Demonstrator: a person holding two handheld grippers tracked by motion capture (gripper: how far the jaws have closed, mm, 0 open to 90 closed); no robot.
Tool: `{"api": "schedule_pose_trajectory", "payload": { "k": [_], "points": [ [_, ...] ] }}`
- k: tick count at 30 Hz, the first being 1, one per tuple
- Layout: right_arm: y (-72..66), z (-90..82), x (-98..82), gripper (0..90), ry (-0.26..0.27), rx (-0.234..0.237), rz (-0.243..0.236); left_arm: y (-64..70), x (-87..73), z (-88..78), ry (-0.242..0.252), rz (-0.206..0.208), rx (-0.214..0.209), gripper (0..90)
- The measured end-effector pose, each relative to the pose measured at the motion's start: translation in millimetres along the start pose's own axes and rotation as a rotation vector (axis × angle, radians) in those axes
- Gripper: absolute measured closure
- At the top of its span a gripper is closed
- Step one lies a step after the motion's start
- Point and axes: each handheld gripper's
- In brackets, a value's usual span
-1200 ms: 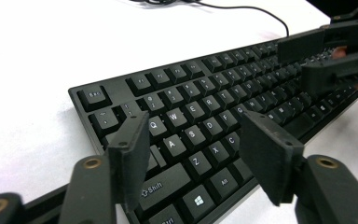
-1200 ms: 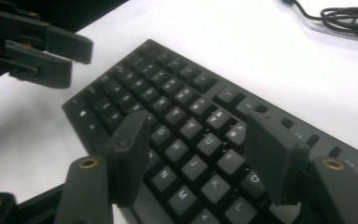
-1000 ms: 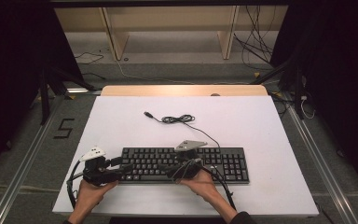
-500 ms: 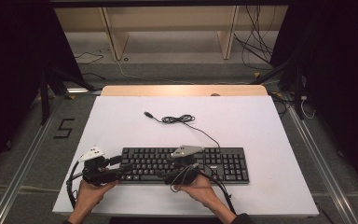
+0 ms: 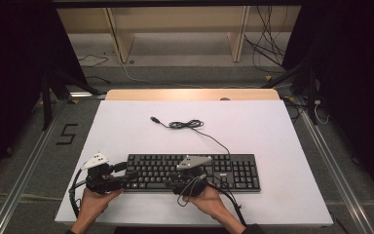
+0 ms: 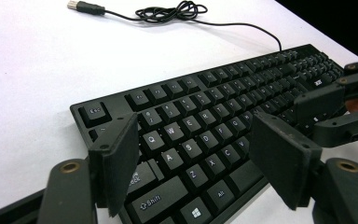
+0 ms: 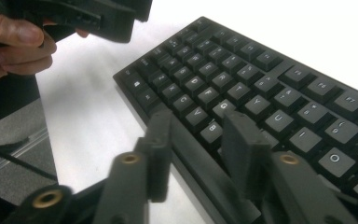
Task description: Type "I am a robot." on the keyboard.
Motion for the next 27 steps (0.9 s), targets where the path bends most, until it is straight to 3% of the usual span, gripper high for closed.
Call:
{"api": "schedule_pose_trajectory", "payload": {
  "k": [12, 27],
  "points": [
    [-2.0, 3.9, -6.0, 85.7, -0.032, -0.007, -0.013, 0.7, 0.4, -1.1, 0.019, 0.002, 0.0, 32.4],
    [0.4, 10.6, -11.5, 89.0, -0.069, -0.045, -0.029, 1.2, 0.4, -0.8, 0.017, 0.008, -0.007, 32.3]
  ]
}}
Point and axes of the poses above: each handheld gripper's, and its own axes: z roughly forward along the jaws, x roughly out of its top, y roughly to its right, and after that the axes turned 8 degrees about y, right-handed
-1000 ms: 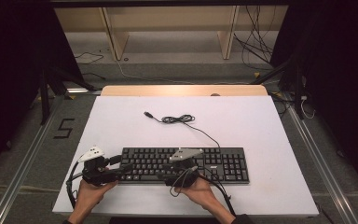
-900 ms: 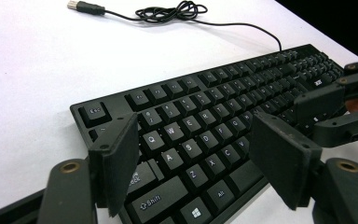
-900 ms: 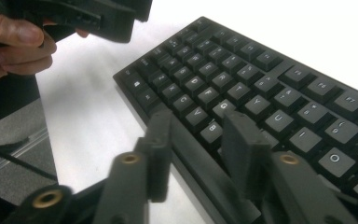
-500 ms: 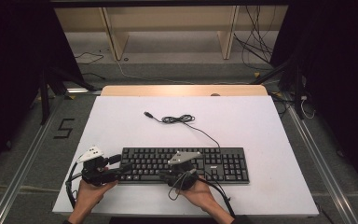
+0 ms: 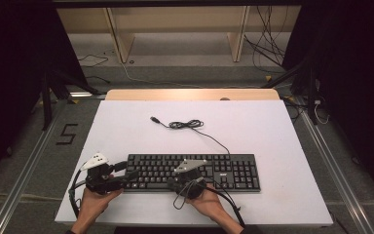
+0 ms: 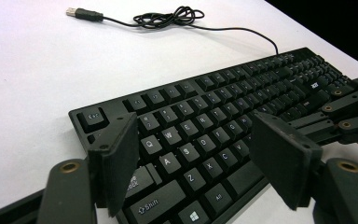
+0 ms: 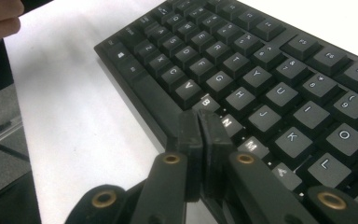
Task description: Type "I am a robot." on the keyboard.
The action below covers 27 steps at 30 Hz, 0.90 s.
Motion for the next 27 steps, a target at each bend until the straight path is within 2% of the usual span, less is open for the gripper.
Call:
{"api": "schedule_pose_trajectory", "payload": {
  "k": [16, 27],
  "points": [
    [-1.4, 4.9, -2.9, 90.0, -0.023, -0.005, -0.01, 0.5, -0.2, 0.5, 0.002, 0.001, -0.001, 32.2],
    [0.2, 2.3, -1.5, 88.7, -0.013, 0.004, 0.014, 0.7, -0.4, 1.2, -0.002, 0.004, -0.001, 32.3]
  ]
}}
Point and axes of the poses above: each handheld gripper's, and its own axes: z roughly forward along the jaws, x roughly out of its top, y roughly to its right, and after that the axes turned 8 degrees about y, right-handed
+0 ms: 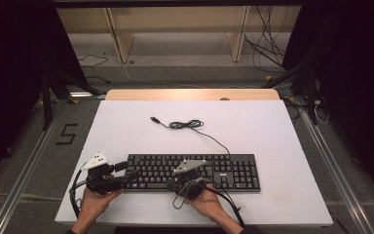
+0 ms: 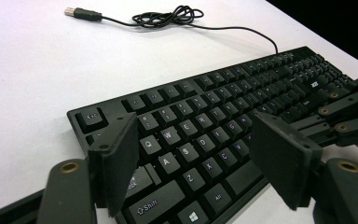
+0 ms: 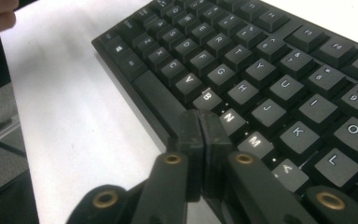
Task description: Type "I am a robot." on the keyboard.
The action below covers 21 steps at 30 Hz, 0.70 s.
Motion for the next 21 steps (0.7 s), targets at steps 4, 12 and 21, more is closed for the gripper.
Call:
{"api": "schedule_pose_trajectory", "payload": {
  "k": [4, 12, 21],
  "points": [
    [0.5, -3.9, 2.5, 87.0, 0.025, 0.013, 0.019, -0.2, -0.2, 0.5, -0.002, 0.001, 0.002, 32.3],
    [2.5, -12.5, 6.5, 78.7, 0.063, 0.022, 0.029, -0.2, -0.5, 1.8, -0.004, 0.002, 0.003, 33.4],
    [4.8, -20.1, 10.1, 54.2, 0.095, 0.034, 0.035, -0.1, -1.4, 5.7, -0.019, 0.002, 0.003, 40.0]
  ]
}}
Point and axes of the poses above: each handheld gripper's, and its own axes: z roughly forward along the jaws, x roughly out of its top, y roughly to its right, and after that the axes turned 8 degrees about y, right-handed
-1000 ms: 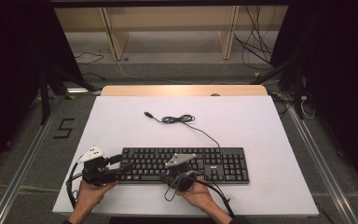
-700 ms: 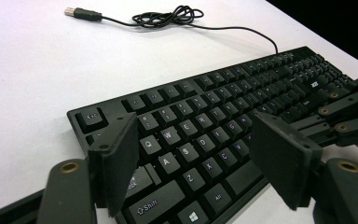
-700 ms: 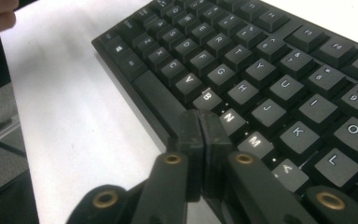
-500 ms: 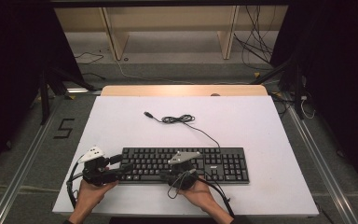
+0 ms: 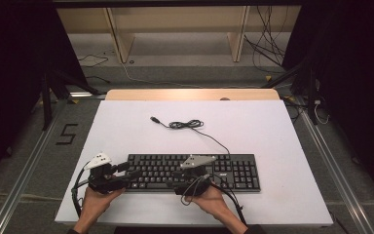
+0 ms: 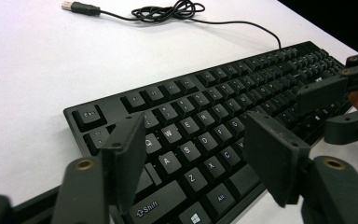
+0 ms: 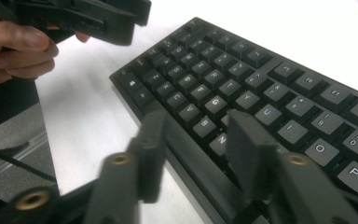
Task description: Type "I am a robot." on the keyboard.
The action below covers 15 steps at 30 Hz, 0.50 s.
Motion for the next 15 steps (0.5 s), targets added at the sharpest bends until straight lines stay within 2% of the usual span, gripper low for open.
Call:
{"api": "schedule_pose_trajectory", "payload": {
  "k": [7, 15],
  "points": [
    [-0.4, -1.2, 0.9, 40.7, 0.002, -0.005, -0.002, -0.3, -0.6, 4.1, -0.024, 0.006, 0.013, 50.6],
    [-0.6, -3.4, 1.2, 35.2, 0.014, -0.012, -0.003, -2.4, -1.8, 9.6, -0.059, 0.014, 0.027, 66.3]
  ]
}}
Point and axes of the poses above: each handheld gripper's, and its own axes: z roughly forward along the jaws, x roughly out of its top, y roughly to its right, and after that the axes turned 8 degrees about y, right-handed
